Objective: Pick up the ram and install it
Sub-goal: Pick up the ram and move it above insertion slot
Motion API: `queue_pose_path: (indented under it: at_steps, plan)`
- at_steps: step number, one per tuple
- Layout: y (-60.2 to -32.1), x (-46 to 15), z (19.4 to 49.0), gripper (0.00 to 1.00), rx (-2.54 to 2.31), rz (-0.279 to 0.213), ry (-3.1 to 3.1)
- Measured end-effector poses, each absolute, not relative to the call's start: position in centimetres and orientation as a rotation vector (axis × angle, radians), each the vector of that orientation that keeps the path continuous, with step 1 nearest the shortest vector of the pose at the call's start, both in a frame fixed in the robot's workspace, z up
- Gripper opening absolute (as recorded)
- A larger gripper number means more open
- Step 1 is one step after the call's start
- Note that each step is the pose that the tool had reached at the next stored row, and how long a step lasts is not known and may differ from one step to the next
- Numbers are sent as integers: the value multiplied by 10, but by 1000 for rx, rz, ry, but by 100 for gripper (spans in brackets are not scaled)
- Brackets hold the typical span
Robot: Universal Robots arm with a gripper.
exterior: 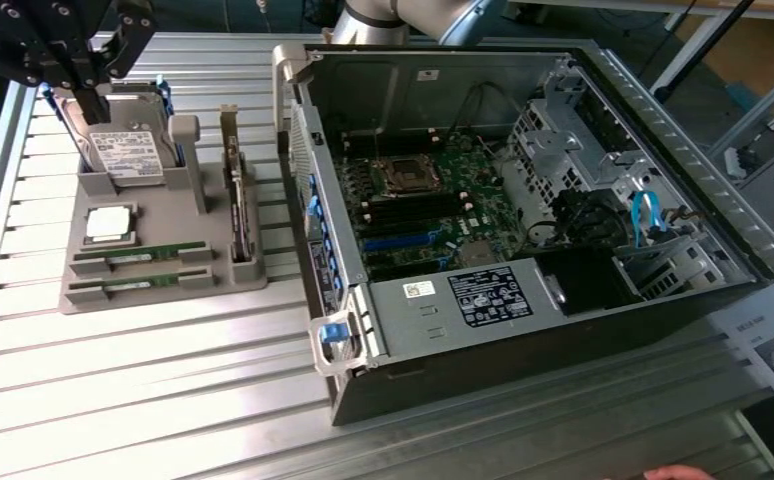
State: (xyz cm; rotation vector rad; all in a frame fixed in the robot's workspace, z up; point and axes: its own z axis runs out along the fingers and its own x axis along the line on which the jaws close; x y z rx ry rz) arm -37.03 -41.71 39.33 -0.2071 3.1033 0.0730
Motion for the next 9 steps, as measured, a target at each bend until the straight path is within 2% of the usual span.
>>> queue_pose_path:
  at_steps: [9]
  plan:
    - [-417,-370,393,10,-357,75,3092]
